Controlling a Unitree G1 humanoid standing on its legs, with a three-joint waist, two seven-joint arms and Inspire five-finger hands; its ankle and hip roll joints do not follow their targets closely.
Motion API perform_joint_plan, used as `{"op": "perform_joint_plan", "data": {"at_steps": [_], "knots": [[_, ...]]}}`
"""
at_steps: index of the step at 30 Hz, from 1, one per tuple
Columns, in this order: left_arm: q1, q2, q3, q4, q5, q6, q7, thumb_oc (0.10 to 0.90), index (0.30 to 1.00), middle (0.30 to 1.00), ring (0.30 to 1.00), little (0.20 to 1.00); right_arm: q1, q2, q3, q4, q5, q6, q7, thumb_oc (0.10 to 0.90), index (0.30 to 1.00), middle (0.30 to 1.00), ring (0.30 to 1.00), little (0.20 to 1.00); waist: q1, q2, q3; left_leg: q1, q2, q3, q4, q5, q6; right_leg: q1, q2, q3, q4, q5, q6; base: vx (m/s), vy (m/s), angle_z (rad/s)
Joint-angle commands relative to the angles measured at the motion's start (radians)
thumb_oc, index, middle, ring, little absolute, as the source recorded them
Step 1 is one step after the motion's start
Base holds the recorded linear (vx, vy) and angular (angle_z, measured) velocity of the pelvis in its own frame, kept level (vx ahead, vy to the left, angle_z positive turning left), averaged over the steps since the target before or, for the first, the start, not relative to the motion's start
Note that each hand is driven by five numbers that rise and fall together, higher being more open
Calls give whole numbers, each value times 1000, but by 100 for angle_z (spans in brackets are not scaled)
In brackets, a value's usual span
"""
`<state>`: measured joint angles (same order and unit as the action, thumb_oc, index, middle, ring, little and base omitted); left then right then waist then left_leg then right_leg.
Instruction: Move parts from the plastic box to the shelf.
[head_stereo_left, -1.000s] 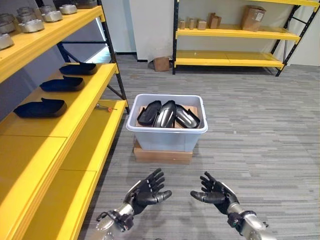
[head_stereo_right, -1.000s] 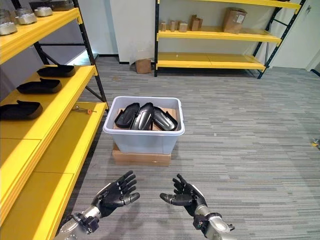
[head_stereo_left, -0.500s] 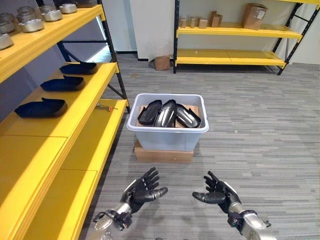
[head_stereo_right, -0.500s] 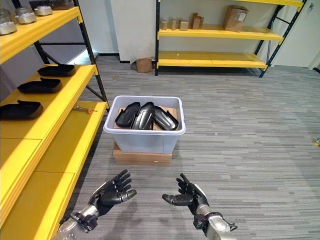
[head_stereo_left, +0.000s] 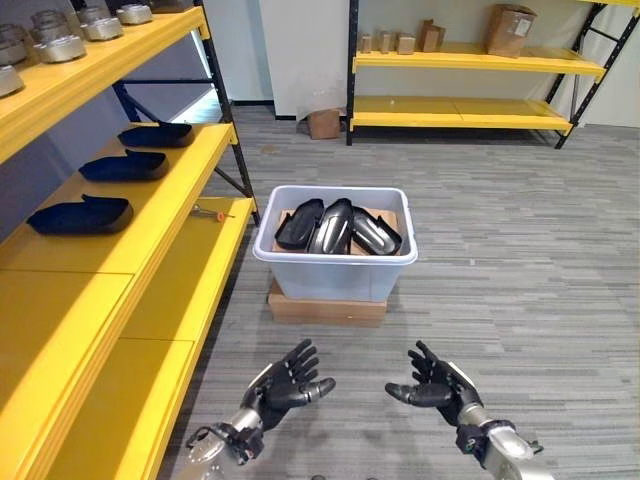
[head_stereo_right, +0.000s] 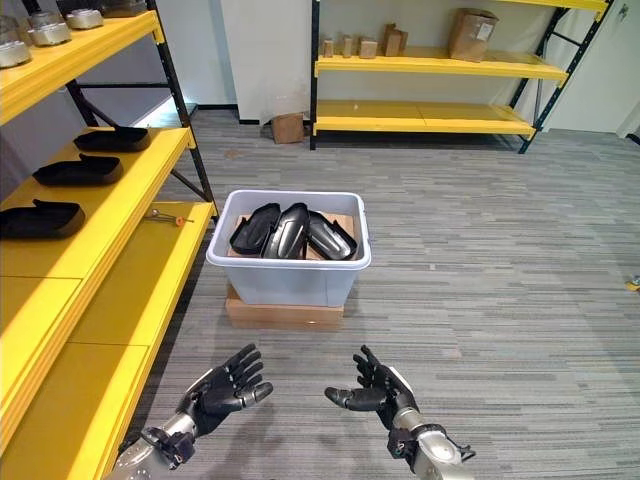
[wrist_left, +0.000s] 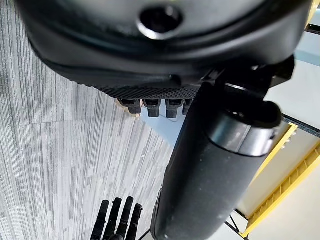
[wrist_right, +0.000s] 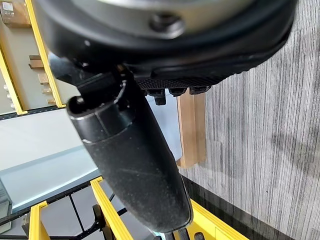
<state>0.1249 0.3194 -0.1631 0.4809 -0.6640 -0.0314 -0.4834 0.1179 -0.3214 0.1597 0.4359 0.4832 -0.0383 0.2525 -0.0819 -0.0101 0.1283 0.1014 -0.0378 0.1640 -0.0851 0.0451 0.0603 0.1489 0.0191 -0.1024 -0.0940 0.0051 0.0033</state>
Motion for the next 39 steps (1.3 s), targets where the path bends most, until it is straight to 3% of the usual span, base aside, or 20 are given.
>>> {"op": "perform_joint_plan", "data": {"at_steps": [1, 13, 20, 23, 31, 33, 35, 39], "knots": [[-73, -7, 17, -54, -73, -42, -23, 900, 1000, 1000, 1000, 1000, -59, 0, -42, -114, 37, -101, 27, 900, 1000, 1000, 1000, 1000, -11, -26, -19, 59, 37, 5, -2, -146, -24, -21, -74, -14, 34, -18, 91, 51, 7, 0], [-93, 3, 8, -60, -47, -68, -17, 900, 1000, 1000, 1000, 1000, -52, -5, -34, -146, 44, -96, 12, 900, 1000, 1000, 1000, 1000, -12, -29, 9, 43, 35, 6, -2, -139, -14, -50, -77, -5, 53, -14, 94, -12, 8, 0], [-76, 7, 3, -96, -69, -44, -1, 900, 1000, 1000, 1000, 1000, -36, -6, -43, -151, 34, -100, 21, 900, 1000, 1000, 1000, 1000, -13, -29, -2, 51, 34, 12, -2, -143, -17, -40, -81, -12, 47, -16, 99, 47, 29, 1], [-67, 6, 5, -94, -59, -73, 1, 900, 1000, 1000, 1000, 1000, -39, -8, -49, -166, 59, -120, 23, 900, 1000, 1000, 1000, 1000, -11, -31, -2, 52, 35, 14, -2, -143, -14, -43, -88, -11, 63, -22, 103, 24, 59, 1], [-87, 30, 1, -151, -102, -51, -27, 900, 1000, 1000, 1000, 1000, -59, -17, -94, -216, 75, -155, -28, 900, 1000, 1000, 1000, 1000, -11, -38, 33, 8, 25, 33, 71, -164, 31, -110, -87, -2, 236, -59, 109, -6, 111, -4], [-113, 32, -3, -150, -93, -71, -3, 900, 1000, 1000, 1000, 1000, -74, -12, -93, -201, 88, -183, -51, 900, 1000, 1000, 1000, 1000, -10, -40, 52, -6, 23, 28, 86, -167, 48, -180, -96, 7, 352, -2, 135, -42, 53, -6], [-128, 32, -9, -154, -90, -74, -6, 900, 1000, 1000, 1000, 1000, -87, -3, -99, -199, 107, -201, -49, 900, 1000, 1000, 1000, 1000, -9, -36, 66, -7, 30, 34, 87, -169, 58, -222, -99, -8, 445, 9, 145, 1, 46, -2], [-130, 22, -18, -160, -85, -66, 13, 900, 1000, 1000, 1000, 1000, -76, 8, -116, -213, 116, -201, -32, 900, 1000, 1000, 1000, 1000, -19, -38, 72, 18, 23, 38, 77, -175, 56, -258, -97, -22, 457, 45, 155, 136, 11, -7]]}}
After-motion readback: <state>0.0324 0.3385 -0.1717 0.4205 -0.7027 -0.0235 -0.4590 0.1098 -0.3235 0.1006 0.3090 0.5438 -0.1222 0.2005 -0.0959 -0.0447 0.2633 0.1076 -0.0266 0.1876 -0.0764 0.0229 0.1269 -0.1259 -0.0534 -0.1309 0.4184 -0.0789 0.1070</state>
